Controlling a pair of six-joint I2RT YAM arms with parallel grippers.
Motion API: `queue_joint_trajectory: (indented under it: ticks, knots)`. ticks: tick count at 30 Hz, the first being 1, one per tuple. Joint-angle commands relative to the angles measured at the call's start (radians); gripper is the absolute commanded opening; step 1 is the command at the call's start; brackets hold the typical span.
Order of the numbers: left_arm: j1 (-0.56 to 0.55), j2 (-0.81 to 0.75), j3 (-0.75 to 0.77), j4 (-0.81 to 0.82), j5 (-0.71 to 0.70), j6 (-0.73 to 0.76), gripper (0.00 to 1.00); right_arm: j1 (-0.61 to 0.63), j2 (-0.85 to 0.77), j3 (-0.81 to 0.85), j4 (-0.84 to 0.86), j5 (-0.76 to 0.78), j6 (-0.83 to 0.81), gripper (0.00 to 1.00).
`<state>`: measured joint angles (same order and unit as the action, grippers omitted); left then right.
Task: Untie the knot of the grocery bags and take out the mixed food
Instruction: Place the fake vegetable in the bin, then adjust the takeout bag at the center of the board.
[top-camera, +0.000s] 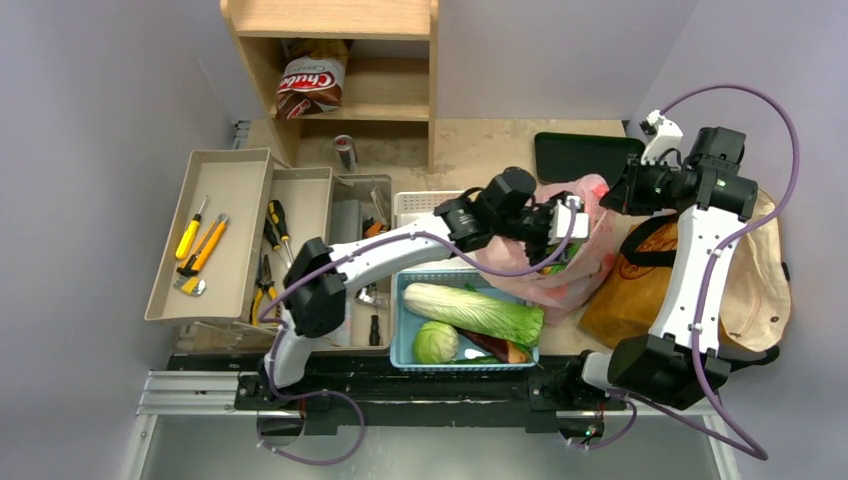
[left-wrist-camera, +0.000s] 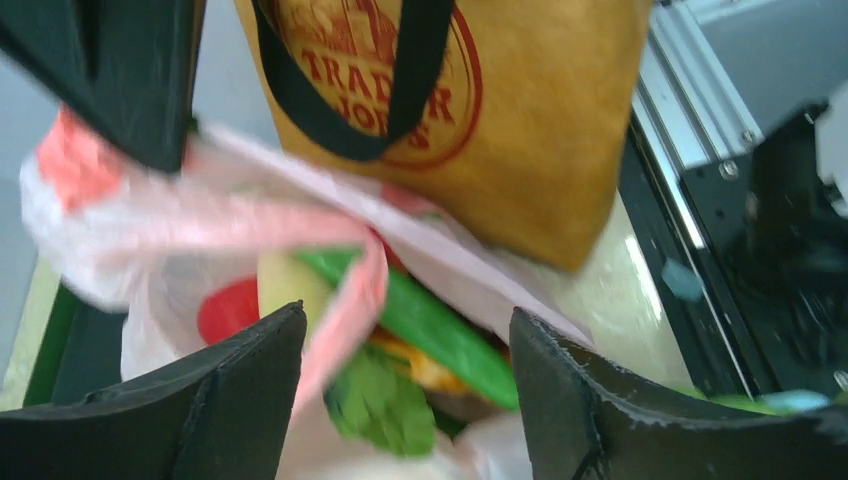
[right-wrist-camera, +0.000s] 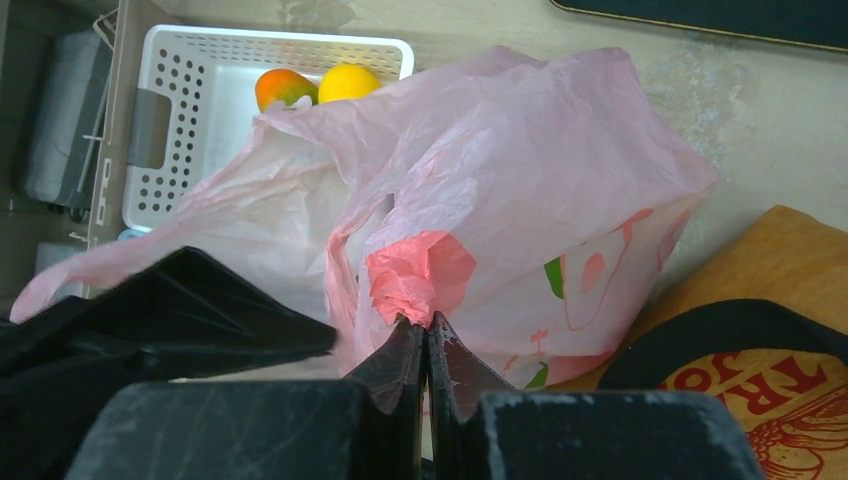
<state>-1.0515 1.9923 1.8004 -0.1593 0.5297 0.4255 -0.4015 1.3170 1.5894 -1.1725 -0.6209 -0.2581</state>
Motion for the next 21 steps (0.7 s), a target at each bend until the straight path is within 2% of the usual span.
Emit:
queue_joint_trajectory:
  ticks: [1, 3, 6, 9, 14, 21]
  knots:
    - [-0.029, 0.182, 0.227, -0.113, -0.049, -0.051, 0.68, -0.006, -0.04, 0.013, 0.005, -0.013, -0.038, 0.0]
    - [-0.03, 0.216, 0.252, -0.125, -0.078, -0.051, 0.58, -0.005, -0.034, 0.025, 0.012, -0.032, -0.029, 0.0]
    - [-0.029, 0.206, 0.183, -0.081, -0.124, -0.062, 0.55, -0.005, -0.019, 0.038, 0.041, -0.024, 0.005, 0.0]
    - [-0.03, 0.135, 0.018, 0.056, -0.128, -0.022, 0.64, -0.004, -0.004, 0.053, 0.066, 0.008, 0.038, 0.0]
    - [-0.037, 0.024, -0.185, 0.197, -0.131, 0.066, 0.76, -0.006, -0.026, 0.035, 0.135, 0.065, 0.094, 0.0]
    - [-0.041, 0.076, -0.131, 0.129, -0.156, 0.079, 0.8, -0.006, -0.06, -0.021, 0.169, 0.064, 0.159, 0.0]
